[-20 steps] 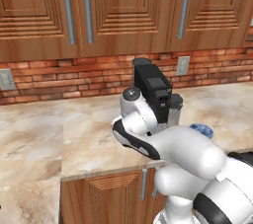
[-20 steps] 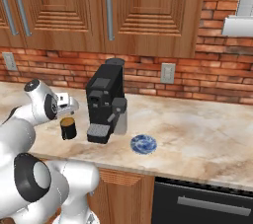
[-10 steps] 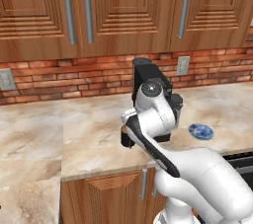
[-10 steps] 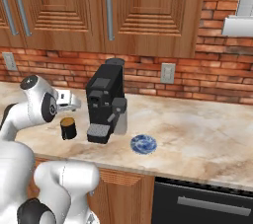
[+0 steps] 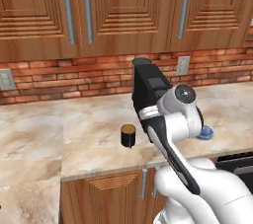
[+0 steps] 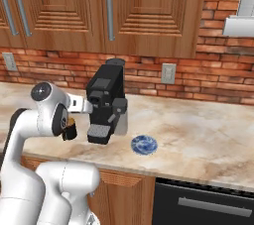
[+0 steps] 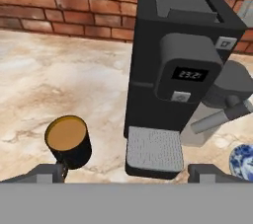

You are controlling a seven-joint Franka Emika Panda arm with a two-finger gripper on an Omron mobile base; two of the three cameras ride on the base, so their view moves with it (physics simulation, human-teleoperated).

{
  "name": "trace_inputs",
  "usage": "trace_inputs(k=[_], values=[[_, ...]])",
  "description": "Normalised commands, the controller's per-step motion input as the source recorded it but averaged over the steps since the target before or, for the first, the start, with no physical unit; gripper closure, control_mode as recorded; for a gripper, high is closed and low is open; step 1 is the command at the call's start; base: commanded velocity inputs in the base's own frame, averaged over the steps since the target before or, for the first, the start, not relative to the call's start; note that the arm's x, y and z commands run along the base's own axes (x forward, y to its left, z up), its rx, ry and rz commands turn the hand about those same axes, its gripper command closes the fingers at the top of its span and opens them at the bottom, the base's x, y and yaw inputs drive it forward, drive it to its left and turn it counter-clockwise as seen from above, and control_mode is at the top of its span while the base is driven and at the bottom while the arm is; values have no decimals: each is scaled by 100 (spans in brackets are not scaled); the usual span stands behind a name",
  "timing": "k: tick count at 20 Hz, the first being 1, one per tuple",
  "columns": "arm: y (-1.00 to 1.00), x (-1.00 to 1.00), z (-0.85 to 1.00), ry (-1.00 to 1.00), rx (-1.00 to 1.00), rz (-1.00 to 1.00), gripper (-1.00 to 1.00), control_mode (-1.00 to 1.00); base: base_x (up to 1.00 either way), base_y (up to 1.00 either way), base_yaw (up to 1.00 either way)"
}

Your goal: Take a sugar cube from the saucer and place it inside the coffee. Then, grab milk from the fridge and place it next to the coffee on the counter to sweeten the coffee.

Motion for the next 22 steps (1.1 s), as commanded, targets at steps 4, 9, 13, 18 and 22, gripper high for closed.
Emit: trace_inputs(k=[4, 9, 13, 18, 22], values=[[-22, -1, 2, -1, 1, 0, -100, -100, 0, 0, 0], [0, 0, 0, 0, 0, 0, -100, 100, -29, -16, -7], [0, 0, 0, 0, 0, 0, -100, 100, -51, -56, -48], [0, 0, 0, 0, 0, 0, -100, 100, -24, -48, -60], [0, 0, 0, 0, 0, 0, -100, 100, -27, -61, -56]])
